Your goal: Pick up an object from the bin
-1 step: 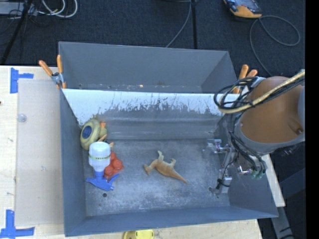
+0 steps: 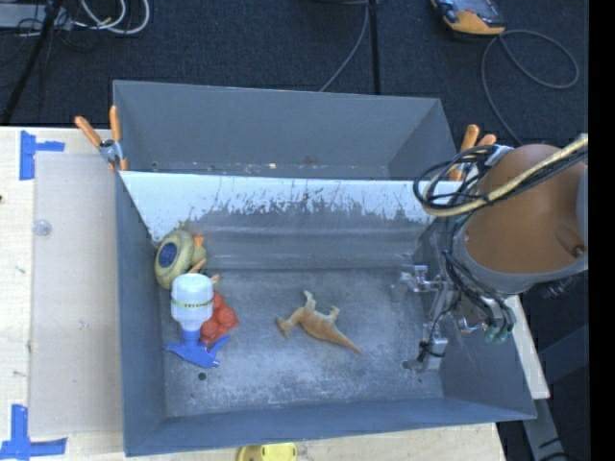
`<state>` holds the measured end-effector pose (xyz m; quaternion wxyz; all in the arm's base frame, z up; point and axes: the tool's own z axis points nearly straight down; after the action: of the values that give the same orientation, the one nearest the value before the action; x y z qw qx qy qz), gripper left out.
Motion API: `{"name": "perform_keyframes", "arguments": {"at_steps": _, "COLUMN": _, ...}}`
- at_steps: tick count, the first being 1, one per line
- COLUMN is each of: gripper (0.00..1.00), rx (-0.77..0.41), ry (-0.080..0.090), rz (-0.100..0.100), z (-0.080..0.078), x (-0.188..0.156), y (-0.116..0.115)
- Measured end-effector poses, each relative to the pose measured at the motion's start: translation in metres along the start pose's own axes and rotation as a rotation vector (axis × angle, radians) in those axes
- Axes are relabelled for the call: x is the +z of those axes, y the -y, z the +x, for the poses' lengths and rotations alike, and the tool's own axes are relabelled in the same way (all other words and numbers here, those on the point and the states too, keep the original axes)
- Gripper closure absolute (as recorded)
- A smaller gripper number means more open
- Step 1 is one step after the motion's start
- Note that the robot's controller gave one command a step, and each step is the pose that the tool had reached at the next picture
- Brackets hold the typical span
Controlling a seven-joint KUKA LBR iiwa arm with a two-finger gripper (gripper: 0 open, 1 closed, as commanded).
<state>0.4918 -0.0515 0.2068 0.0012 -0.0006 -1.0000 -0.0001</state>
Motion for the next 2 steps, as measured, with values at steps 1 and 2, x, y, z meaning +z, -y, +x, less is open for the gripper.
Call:
{"name": "perform_keyframes", "arguments": {"at_steps": 1, "gripper": 0.00, "rx": 0.068, "ry": 0.002, "rz": 0.000, "z": -0.019, "x": 0.052, "y": -0.022}}
{"name": "perform_keyframes", "arguments": {"at_steps": 2, "gripper": 0.00, "rx": -0.003, "ry": 0.003, "rz": -0.002, "z": -0.055, "x": 0.052, "y": -0.081}}
